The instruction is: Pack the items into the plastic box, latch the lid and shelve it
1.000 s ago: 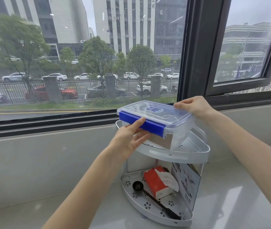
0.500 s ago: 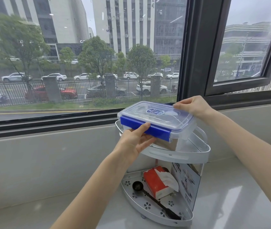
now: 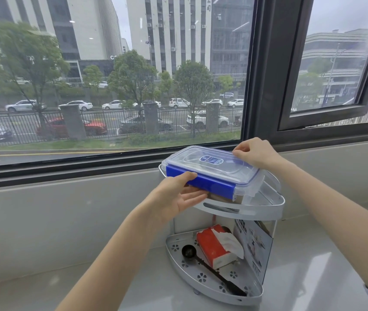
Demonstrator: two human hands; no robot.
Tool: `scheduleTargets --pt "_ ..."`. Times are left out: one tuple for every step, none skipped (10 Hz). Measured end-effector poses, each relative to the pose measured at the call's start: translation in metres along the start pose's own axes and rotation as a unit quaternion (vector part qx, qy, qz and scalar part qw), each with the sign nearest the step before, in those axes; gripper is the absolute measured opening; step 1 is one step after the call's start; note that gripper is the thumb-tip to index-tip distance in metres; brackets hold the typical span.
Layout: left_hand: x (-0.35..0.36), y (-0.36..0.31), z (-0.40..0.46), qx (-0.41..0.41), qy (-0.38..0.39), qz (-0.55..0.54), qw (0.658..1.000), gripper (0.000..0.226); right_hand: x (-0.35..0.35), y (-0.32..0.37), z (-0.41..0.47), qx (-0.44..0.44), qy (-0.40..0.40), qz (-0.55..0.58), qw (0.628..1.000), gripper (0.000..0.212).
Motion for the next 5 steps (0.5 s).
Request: scheduleTargets --pt "-0.002 0.0 -0.004 -0.011 0.007 -0.011 1.0 0.028 0.001 0.004 -0.003 -0.002 0.017 -0.013 1.0 0.029" --pt "-0.004 -0.007 -0.015 -0.004 0.013 0.007 1.0 0.023 0.004 0.013 -0.011 -0.017 0.042 -0.042 0.998 0.032" --pt "-0.008 -0.014 -0.025 0.004 0.007 0.047 0.999 0.01 0.002 0.024 -0.019 -0.032 0.056 -0.059 0.996 0.034" --pt "-0.016 -0.04 -0.048 0.056 -0.055 0.134 0.988 0.007 -0.012 0.056 -0.032 -0.057 0.053 -0.076 0.994 0.038" --pt "-0.022 -0.06 -0.069 0.1 -0.094 0.169 0.976 0.01 -0.023 0.08 -0.04 -0.079 0.038 -0.091 0.992 0.039"
Point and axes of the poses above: each hand's wrist, its own z-axis towards the middle knuckle, its own x-axis out of the palm, y = z × x, the point moved 8 cm from there along z, towards the middle knuckle, and after that the axes turned 3 degrees about -x, right-handed, at the moved point
